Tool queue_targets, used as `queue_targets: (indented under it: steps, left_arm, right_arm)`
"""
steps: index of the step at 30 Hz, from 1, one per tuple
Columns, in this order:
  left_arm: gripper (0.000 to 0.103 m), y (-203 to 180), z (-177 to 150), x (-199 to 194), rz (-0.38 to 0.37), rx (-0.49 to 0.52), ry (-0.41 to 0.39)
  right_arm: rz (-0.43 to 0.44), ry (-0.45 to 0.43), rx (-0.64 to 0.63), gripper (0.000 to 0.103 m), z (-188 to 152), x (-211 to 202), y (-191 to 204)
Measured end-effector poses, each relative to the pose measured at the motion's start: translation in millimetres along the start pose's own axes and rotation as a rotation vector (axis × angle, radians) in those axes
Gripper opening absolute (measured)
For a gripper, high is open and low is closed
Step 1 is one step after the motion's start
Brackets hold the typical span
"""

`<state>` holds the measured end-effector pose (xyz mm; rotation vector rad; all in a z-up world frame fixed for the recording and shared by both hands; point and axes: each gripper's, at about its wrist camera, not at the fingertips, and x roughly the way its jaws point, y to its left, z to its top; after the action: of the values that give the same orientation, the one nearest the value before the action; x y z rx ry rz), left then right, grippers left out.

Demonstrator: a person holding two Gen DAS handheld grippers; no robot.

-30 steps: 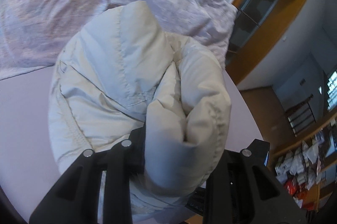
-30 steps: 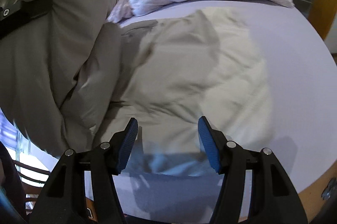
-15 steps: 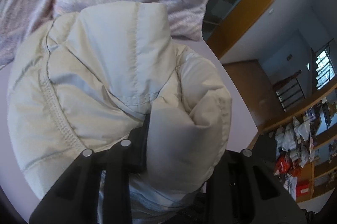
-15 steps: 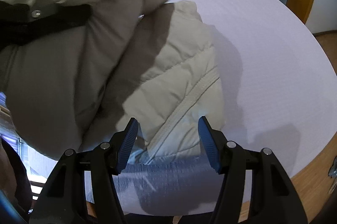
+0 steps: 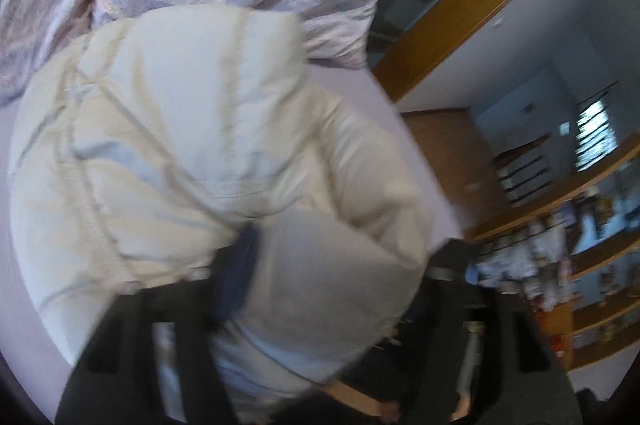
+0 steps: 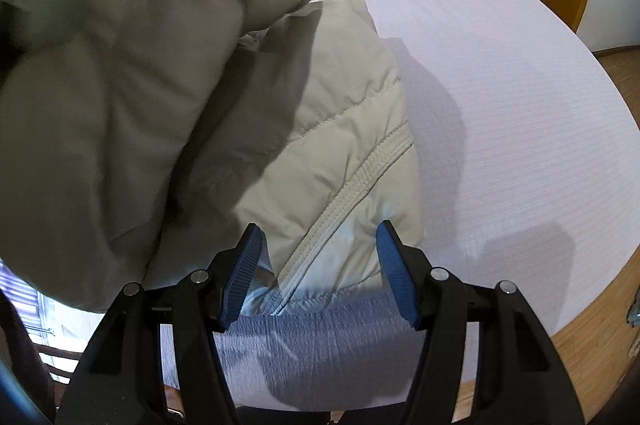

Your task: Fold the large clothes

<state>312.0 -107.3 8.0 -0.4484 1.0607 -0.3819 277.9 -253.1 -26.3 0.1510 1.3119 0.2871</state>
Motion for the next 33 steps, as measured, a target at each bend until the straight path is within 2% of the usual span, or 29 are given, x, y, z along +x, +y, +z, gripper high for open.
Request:
queue_targets:
  steps: [1, 5, 8, 13, 17, 30, 33]
  left_arm:
    - [0.087, -0.2, -1.1, -8.7, -0.028, -0.009, -0.013]
    - [0.09, -7.5, -5.4, -36.8, -0.011, 0.025, -0.058]
    - [0.09, -2.2, -5.9, -54.5, 0.036, 0.029, -0.088]
    - [0.09, 31.4, -3.5, -74.3, 0.147, -0.01, -0.122]
    - [0.09, 61.8, 3.7, -72.4, 0.232, -0.053, -0.12]
    - [0.09, 115.8, 13.7, -67.5, 0.39, -0.098, -0.11]
    - [0.09, 129.2, 13.8, -61.6, 0.403, -0.132, -0.092]
  right_arm:
    - [-0.002, 0.001, 0.002, 0.062, -0.1, 0.5, 0.4]
    - [-0.018, 0.001, 0.002, 0.062, 8.8, 8.6, 3.9]
    - [-0.023, -0.001, 0.008, 0.062, 6.2, 7.7, 7.6]
    - [-0.025, -0.003, 0.013, 0.062, 1.2, 5.9, 11.8]
    - [-0.027, -0.002, 0.021, 0.062, -1.3, 4.3, 10.8]
    - [-0.037, 0.006, 0.041, 0.062, -10.3, 3.9, -0.4]
    - [-0.041, 0.007, 0.043, 0.062, -11.7, 4.2, -3.2]
